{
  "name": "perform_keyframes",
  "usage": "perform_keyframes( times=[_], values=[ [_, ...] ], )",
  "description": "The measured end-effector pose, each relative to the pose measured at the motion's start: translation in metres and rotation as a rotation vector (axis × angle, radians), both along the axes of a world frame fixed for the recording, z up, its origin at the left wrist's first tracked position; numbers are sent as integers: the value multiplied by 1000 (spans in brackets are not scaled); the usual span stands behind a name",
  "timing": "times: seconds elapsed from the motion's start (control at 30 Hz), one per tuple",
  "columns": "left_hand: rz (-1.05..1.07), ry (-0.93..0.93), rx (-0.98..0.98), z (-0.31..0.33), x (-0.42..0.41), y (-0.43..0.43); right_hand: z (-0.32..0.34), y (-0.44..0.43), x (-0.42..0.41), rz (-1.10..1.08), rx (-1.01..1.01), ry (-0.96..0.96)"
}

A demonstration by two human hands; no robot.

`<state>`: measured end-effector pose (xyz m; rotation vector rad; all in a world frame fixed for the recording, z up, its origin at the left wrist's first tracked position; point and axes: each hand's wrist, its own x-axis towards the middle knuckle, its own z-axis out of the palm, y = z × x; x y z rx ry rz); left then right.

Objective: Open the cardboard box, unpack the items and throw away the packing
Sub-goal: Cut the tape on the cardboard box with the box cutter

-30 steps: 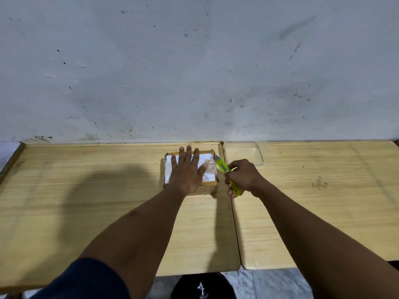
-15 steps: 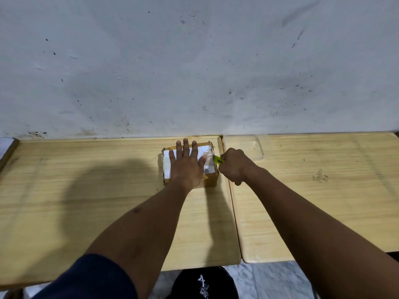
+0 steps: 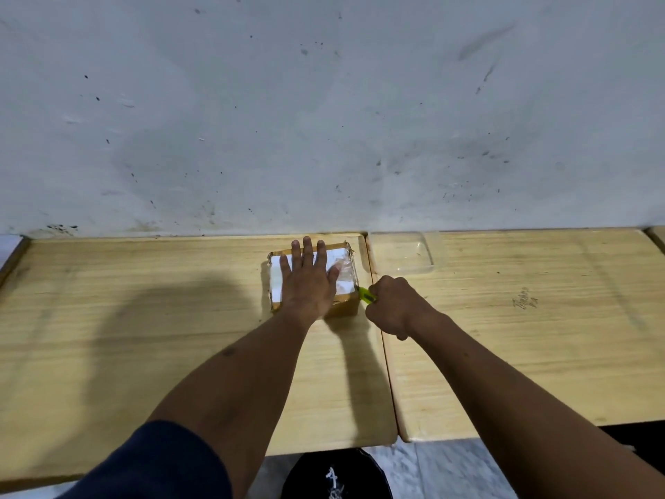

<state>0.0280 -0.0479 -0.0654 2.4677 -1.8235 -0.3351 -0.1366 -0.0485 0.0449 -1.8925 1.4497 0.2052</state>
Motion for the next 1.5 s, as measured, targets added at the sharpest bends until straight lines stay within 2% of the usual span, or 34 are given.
perform_keyframes(
  times=[0.1, 0.17, 0.23, 0.43, 0.53, 0.6, 0.7, 0.87, 0.97, 1.03, 1.13, 1.4, 1.5],
  values=[
    [-48, 39, 27, 5, 5, 2, 3, -11, -12, -107, 122, -122],
    [-143, 60, 36, 6, 16, 6, 6, -23, -29, -221, 216, -260],
    [-269, 76, 24, 7, 33, 12, 5, -32, -46, -306, 214, -334],
    [-637, -38, -82, 13, 74, 5, -28, -36, -67, -378, 225, -319],
    [-725, -29, -91, 7, 72, -4, -39, -33, -67, -402, 270, -329],
    [-696, 37, -127, 0, 69, -2, -45, -32, -64, -412, 290, -345],
    [-525, 151, -214, -10, 63, 7, -49, -32, -59, -425, 249, -395],
    [69, 134, -226, -5, 10, 8, -43, -33, -45, -452, 170, -502],
    [292, 247, -175, 3, -22, 3, -39, -31, -37, -478, 164, -564],
    [285, 327, -176, 6, -30, 4, -39, -28, -32, -475, 166, -582],
    [132, 376, -179, 8, -21, 11, -41, -23, -25, -466, 170, -598],
    [-196, 160, -191, 2, 20, 15, -52, -16, -13, -538, 182, -635],
    [-256, 106, -173, -2, 24, 11, -56, -13, -14, -574, 181, -669]
  ],
)
